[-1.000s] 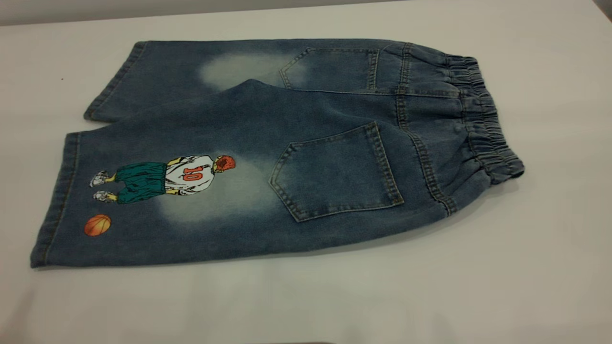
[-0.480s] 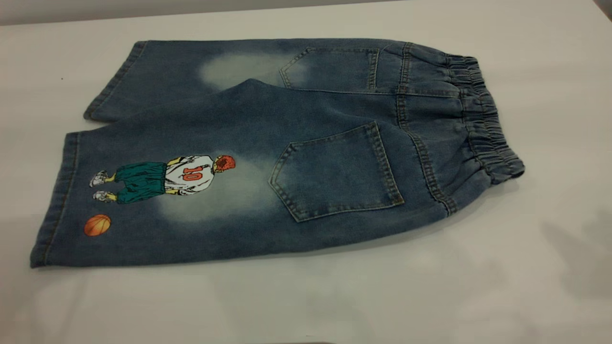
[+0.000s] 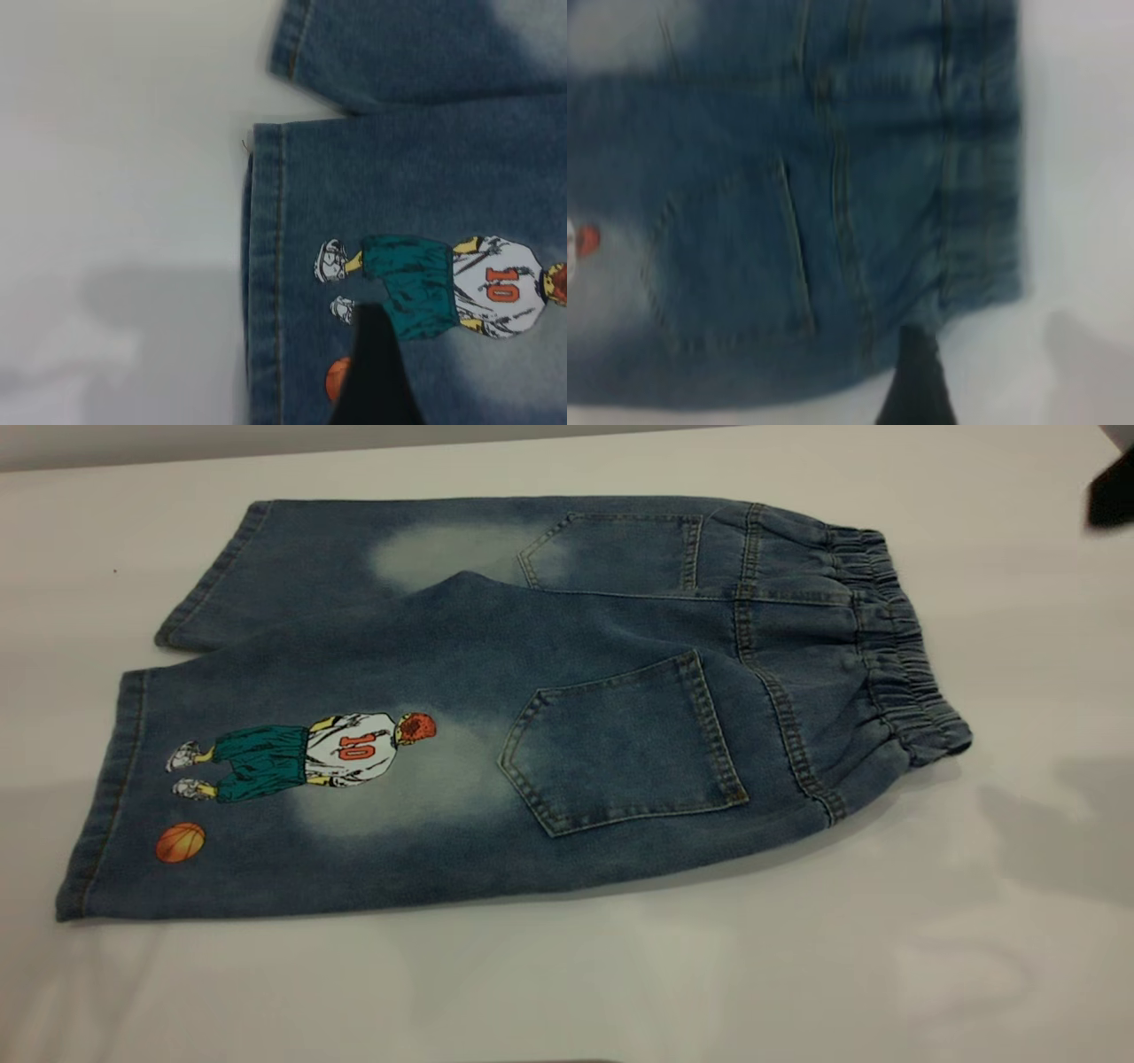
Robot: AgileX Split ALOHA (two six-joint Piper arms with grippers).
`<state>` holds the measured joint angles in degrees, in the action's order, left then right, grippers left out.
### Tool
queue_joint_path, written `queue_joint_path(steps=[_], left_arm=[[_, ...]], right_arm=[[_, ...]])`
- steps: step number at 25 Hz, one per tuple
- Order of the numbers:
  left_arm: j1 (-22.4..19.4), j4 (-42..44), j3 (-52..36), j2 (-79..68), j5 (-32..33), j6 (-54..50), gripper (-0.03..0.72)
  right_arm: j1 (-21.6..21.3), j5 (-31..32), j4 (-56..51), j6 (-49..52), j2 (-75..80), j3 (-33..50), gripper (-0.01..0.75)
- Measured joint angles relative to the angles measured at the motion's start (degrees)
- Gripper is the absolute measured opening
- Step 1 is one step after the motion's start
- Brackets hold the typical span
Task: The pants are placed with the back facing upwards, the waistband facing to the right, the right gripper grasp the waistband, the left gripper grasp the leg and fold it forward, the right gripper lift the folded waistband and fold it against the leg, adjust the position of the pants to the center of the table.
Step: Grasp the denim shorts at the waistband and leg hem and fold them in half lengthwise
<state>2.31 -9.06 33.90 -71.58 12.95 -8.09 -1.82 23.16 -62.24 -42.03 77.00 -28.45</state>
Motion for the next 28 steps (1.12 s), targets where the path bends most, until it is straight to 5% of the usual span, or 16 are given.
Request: queue_joint_path(steps=[8,16,28], left_arm=[[0.0,0.0,0.3,-2.1,-1.5,0.7,0.473],[0.0,0.0,0.3,-2.3,-1.8,1.6,0.474],[0.0,-0.1,0.3,-2.3,-1.8,1.6,0.474]], right_arm=[[0.0,2.7,-19.4,-16.2,15.3,-0.4,0.588],[0.0,5.0,-39.6,-34.8,26.2,-1.0,0.592],[0.0,9.6,-42.1,-37.8,41.4,-7.8,0.591]])
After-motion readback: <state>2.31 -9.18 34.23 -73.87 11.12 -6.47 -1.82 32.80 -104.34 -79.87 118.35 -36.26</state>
